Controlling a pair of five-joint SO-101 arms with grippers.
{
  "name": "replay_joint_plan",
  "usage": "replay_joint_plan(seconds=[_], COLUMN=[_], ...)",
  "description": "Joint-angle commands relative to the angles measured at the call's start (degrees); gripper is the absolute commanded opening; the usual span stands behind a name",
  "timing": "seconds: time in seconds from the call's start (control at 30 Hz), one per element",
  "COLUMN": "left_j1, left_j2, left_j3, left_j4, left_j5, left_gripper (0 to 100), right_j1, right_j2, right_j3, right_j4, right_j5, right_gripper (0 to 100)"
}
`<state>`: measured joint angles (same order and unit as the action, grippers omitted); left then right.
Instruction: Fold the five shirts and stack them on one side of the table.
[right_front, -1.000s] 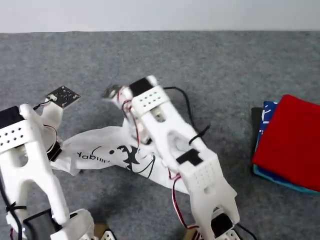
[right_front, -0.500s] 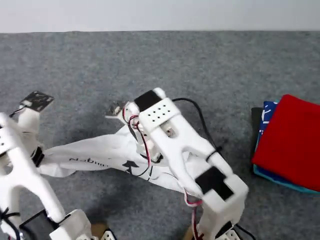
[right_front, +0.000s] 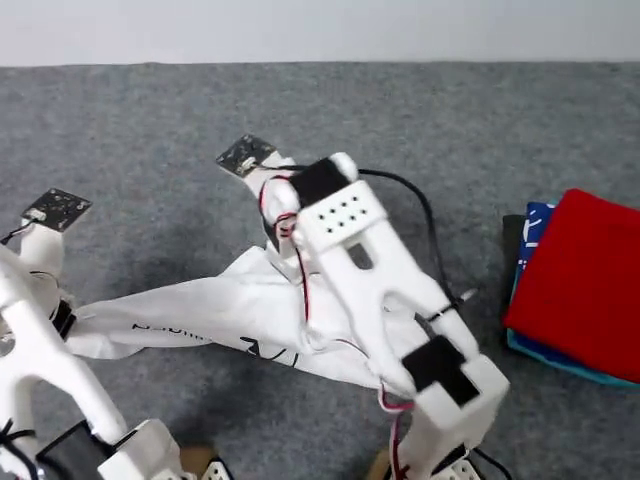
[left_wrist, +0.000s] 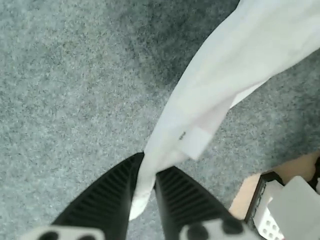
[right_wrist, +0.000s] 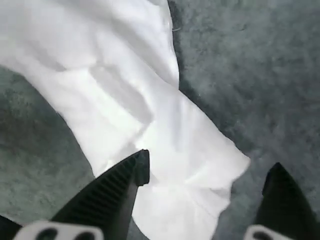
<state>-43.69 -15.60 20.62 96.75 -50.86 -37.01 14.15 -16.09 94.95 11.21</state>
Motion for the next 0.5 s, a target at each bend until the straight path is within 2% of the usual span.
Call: replay_joint_plan(seconds=[0.0,0.2,0.47], left_j1=[-0.26,-0.26,-0.26], left_j2=[-1.67,-1.67,-1.67], left_j3=[-0.13,-0.13,-0.13], left_j4=[-0.79,-0.88,-0.88], left_j5=[-0.7,-0.7,-0.7], left_gripper=[1,1,1], right_j1=[-3.47,-8.31,-8.84], right_j2=[2.15,6.02,12.97], right_j3=[-4.04,-4.31,-4.31], right_j4=[-0.57,0.22,-1.89], right_j5=[-2.81,-2.99,-2.73], right_gripper=[36.5,36.5,36.5])
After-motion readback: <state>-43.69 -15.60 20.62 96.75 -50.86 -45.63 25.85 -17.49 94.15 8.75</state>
